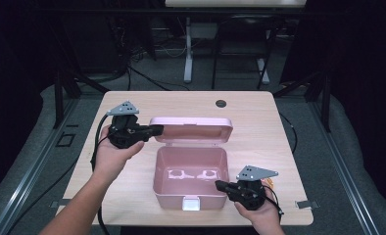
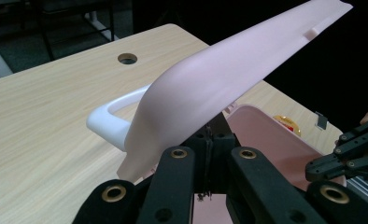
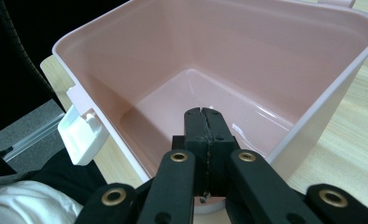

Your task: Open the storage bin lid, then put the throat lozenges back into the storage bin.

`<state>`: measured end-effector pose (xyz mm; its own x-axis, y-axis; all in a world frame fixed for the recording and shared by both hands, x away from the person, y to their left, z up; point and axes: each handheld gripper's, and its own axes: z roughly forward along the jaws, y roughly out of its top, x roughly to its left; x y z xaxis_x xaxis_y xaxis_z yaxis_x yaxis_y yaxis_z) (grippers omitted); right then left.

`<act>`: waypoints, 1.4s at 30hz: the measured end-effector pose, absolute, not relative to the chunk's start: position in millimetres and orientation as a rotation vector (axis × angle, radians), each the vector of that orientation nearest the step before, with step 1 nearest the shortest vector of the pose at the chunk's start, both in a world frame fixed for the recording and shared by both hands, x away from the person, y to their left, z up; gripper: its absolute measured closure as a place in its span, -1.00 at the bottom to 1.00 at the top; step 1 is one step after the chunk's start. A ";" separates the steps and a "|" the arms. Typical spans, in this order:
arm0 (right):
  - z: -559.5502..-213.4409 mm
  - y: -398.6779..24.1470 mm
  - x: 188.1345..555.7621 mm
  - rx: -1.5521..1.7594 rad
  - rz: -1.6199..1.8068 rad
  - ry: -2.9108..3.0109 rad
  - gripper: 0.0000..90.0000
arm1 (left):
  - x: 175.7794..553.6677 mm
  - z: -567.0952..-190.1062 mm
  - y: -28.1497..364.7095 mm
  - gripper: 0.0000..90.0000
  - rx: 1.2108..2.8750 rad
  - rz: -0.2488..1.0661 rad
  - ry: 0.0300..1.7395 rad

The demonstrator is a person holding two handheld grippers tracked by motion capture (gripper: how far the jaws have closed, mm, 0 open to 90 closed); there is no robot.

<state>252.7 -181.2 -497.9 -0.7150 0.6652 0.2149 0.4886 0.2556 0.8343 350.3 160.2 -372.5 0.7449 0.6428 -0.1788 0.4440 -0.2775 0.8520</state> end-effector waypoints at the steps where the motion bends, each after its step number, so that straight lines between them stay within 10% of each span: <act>1: -497.9 -181.2 252.7 1.090 1.450 2.340 1.00 | 351.0 -372.3 160.3 1.00 1.924 0.246 0.829; 42: -498.7 -181.5 252.1 1.080 1.455 2.332 1.00 | 361.4 -376.7 169.5 1.00 1.906 0.271 0.889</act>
<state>252.1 -181.5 -498.7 -0.7172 0.6648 0.2088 0.4798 0.2539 0.8398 361.4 169.5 -376.7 0.7078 0.6823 -0.1828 0.4645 -0.2547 0.8482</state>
